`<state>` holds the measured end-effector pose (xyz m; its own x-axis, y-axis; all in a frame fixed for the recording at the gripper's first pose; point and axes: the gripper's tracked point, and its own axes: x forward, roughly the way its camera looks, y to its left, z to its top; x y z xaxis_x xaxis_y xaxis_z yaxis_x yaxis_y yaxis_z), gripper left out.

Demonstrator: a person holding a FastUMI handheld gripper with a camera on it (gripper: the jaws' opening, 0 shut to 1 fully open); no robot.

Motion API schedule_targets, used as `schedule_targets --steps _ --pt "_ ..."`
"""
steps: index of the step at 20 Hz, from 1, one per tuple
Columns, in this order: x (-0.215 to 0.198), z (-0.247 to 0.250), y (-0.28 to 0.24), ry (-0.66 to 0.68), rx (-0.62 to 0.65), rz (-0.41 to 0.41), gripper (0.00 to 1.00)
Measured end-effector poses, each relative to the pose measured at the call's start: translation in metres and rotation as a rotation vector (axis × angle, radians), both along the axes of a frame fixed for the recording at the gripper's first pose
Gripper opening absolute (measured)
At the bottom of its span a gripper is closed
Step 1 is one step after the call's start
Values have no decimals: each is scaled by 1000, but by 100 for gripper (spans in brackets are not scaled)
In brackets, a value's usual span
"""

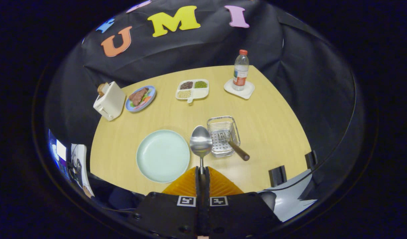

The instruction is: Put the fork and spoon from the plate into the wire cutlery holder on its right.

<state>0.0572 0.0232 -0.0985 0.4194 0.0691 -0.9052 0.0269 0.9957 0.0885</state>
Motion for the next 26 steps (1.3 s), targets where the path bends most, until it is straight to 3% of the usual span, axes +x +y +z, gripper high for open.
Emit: schedule_targets --steps 6,22,23,24,26 --pt "9 -10 -26 61 -15 -21 1" --pt "28 -6 -21 100 16 -50 6" --pt "29 -3 -20 92 20 -50 8" --pt "29 2 -19 83 28 -49 17" --pt "31 6 -19 49 21 -43 48"
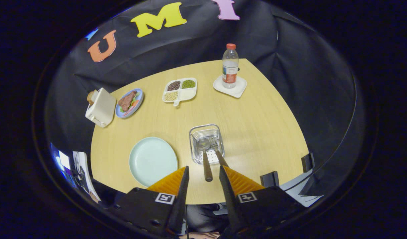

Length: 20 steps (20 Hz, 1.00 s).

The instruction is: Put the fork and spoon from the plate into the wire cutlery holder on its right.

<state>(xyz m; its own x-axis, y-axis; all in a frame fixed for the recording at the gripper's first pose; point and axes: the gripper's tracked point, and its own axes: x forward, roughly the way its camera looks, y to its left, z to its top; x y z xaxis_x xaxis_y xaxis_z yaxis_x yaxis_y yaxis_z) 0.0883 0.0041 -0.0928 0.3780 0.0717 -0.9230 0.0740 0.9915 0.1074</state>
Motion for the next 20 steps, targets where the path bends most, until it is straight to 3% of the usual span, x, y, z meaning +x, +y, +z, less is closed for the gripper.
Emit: schedule_targets --steps 3,4,10,13,20 --pt "1 10 1 -60 -9 0 91" --pt "2 15 0 -84 -9 -6 94" --pt "-6 78 1 -360 -22 -8 97" --pt "-18 120 7 -572 -13 6 97" --pt "-68 172 17 -1014 -145 38 96"
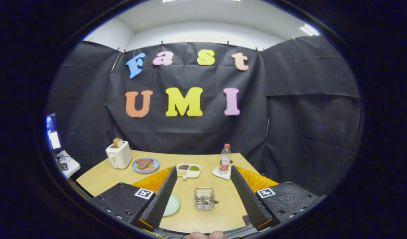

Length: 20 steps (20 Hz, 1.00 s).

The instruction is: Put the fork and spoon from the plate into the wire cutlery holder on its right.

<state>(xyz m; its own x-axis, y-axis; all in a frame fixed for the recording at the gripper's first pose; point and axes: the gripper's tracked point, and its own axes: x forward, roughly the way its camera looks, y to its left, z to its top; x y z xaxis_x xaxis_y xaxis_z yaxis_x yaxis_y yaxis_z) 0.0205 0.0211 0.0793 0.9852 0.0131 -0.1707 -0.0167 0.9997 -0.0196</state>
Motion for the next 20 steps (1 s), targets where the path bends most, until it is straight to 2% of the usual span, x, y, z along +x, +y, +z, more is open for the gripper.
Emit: schedule_targets --steps 3,6,9,12,14,17,20 --pt "-28 7 8 -114 -11 5 96" --pt "-60 10 5 -164 40 -9 96" --pt "-74 2 -6 -187 37 -46 95" --pt "-79 5 -2 -223 -31 -73 95" --pt "-84 5 6 -230 -55 -63 95" --pt "-82 -4 15 -207 -2 -37 95" --pt "-74 -4 3 -205 -13 -58 96"
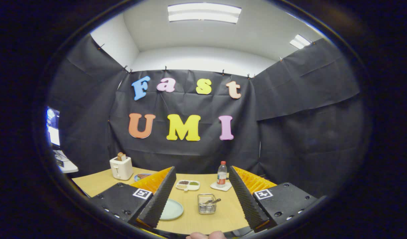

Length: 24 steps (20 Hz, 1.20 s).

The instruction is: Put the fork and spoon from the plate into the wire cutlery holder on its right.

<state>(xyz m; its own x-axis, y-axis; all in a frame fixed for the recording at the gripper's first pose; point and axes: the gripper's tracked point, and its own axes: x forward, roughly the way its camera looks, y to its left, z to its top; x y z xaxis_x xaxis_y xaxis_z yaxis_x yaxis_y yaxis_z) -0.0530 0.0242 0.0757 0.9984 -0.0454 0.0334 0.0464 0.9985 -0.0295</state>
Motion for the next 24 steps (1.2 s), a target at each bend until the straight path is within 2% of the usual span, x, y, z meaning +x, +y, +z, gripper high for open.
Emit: schedule_targets --steps 3,9,24 --pt "-3 5 -5 -27 -22 -16 96" --pt "-1 -2 -9 1 36 11 96" --pt "0 3 -3 -40 25 21 95"
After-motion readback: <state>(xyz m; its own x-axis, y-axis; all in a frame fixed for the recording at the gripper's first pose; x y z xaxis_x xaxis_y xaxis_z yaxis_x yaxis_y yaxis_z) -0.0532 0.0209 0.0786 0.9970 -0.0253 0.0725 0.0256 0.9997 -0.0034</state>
